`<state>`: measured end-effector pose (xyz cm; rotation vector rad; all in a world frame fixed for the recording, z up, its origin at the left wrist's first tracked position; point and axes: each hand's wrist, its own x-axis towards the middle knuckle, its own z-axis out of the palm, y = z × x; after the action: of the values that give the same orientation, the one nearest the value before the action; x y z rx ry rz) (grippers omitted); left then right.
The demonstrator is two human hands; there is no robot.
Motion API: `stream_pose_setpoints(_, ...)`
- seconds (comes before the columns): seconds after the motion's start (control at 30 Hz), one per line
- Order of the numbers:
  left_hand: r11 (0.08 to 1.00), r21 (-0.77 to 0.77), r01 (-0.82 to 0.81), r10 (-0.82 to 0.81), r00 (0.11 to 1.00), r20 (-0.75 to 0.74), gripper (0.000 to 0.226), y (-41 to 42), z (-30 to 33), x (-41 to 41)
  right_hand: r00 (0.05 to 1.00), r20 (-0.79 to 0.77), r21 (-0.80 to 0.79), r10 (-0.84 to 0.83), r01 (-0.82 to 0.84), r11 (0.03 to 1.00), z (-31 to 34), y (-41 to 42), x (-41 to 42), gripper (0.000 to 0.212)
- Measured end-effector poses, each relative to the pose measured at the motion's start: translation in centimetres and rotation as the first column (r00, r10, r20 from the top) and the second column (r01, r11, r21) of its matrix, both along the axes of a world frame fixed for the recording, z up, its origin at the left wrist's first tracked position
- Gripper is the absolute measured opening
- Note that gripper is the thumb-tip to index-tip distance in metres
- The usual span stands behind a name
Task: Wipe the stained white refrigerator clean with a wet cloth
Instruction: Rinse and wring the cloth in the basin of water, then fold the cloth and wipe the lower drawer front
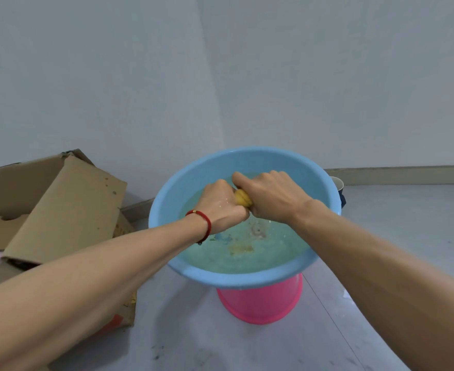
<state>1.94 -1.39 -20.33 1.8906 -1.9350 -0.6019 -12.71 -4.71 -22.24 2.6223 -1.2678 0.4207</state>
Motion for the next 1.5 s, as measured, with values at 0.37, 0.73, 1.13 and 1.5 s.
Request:
stream_pose_setpoints(0.37, 0.928, 0.351, 0.125, 0.009, 0.934, -0.358, 0.035, 0.4, -0.3, 1.3, 0.999, -0.028, 0.157, -0.024, 0.028, 0.987, 1.3, 0.3, -0.7, 0.036)
stream_pose_setpoints(0.73, 0.892, -0.038, 0.451, -0.376, 0.693, -0.615, 0.025, -3.0, 3.8, -8.9, 0.774, 0.327, 0.737, -0.542, 0.15, 0.659, 7.9, 5.0, -16.2, 0.036)
stream_pose_setpoints(1.13, 0.342, -0.214, 0.915, -0.752, 0.129, -0.647, 0.064, 9.6, 3.7, -33.3, 0.031, 0.421, 0.845, -0.906, 0.348, 0.405, 8.4, 31.4, -31.2, 0.033)
stream_pose_setpoints(1.5, 0.405, -0.281, 0.87, -0.822, 0.211, -0.529, 0.077, 18.2, 4.7, -35.4, -0.193, 0.562, 0.827, -0.805, 0.094, 0.555, 8.3, 40.2, -32.1, 0.049)
